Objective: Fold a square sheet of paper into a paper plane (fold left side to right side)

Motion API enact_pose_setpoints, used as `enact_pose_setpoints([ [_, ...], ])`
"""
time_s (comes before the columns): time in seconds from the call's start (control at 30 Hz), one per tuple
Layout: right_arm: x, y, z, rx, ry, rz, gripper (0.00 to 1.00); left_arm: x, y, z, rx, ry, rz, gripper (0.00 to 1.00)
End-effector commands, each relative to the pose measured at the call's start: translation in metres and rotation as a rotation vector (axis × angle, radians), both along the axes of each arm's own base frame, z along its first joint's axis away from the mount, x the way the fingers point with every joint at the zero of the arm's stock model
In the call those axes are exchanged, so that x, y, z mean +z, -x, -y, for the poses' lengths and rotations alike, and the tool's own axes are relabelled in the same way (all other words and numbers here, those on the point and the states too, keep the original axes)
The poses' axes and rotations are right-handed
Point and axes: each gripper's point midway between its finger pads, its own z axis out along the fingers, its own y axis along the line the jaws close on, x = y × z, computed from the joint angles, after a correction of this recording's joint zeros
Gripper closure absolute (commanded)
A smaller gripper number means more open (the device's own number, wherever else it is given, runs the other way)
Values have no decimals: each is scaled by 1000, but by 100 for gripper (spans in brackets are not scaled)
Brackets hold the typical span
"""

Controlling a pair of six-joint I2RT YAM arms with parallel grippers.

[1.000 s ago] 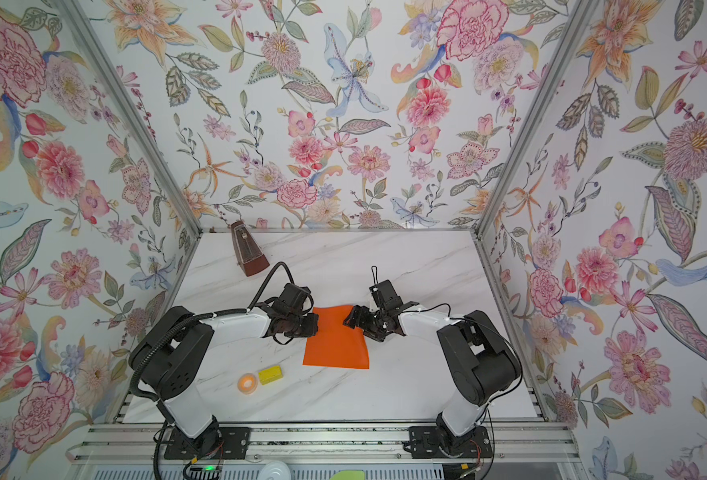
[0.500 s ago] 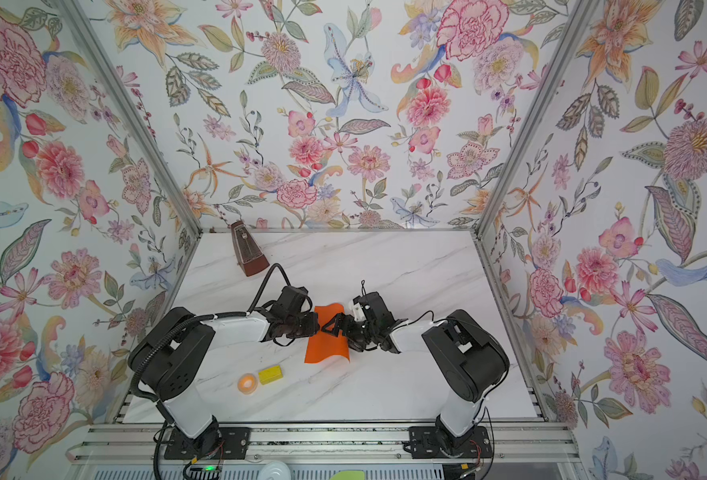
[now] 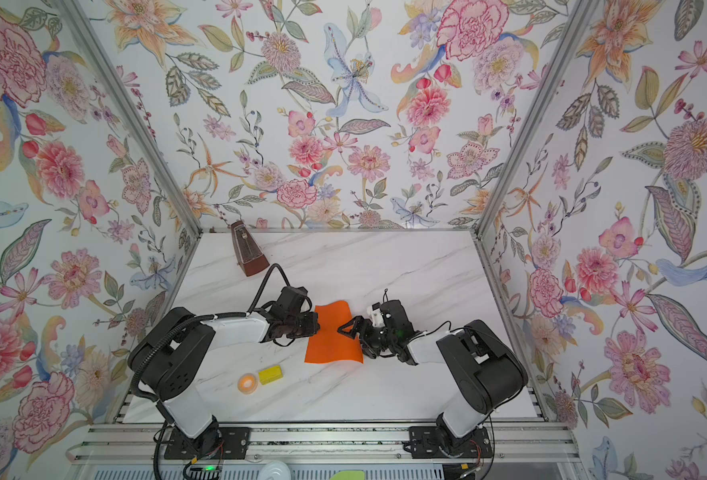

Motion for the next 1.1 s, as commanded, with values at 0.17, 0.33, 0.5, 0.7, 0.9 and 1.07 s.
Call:
enact_pose_setpoints([
  [0.17, -30, 0, 36, -40, 90, -93, 25, -40, 29, -36, 26, -139, -142, 100],
  [0.33, -36, -1, 49, -35, 156, -95, 40, -40, 29, -36, 25, -137, -143, 100],
  [0.5, -37, -4, 51, -21, 173, -84, 60, -40, 28, -34, 19, -133, -144, 100],
  [0.7, -39, -11, 49, 6, 190, -54, 83, -36, 26, -31, 13, -113, -132, 100],
  [0.9, -23, -16, 52, 54, 249, 28, 99, -5, 16, -25, 7, -73, -37, 100],
  [1.07, 15, -22, 63, 151, 418, 193, 100, 63, -2, -24, 25, -5, 161, 84],
])
